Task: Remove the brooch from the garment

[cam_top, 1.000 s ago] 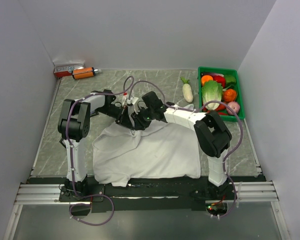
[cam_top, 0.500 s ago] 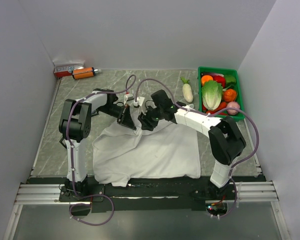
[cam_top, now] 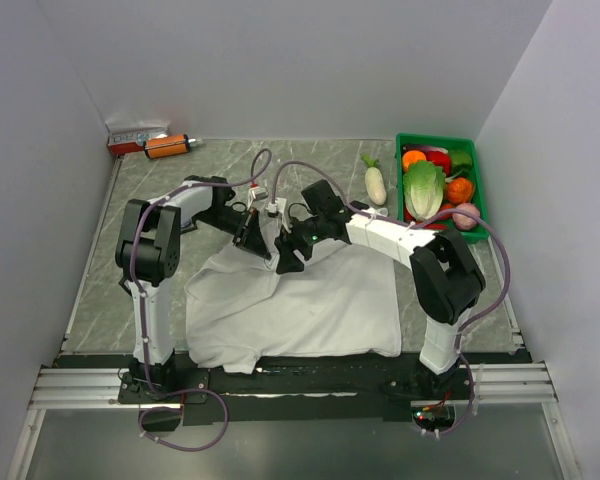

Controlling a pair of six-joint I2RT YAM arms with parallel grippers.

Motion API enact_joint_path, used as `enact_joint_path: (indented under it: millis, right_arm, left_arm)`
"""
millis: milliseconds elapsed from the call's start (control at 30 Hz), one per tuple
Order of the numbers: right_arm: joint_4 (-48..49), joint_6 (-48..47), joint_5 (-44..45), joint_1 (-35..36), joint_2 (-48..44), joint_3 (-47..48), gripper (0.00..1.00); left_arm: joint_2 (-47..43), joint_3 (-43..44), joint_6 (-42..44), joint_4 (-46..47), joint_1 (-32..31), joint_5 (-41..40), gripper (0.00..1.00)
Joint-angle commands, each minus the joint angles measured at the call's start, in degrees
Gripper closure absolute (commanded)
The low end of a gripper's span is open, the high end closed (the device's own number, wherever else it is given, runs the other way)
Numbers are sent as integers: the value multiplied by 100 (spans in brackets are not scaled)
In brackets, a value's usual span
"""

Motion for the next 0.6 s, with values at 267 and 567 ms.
enact_joint_path:
  millis: [267, 567]
  right_arm:
    - [260, 78, 566, 64, 296, 89, 27]
    - [138, 61, 383, 108, 603, 449, 90]
  left_arm:
    - [-384, 72, -82, 111, -13, 30, 99]
    - [-323, 168, -318, 321, -21, -67, 99]
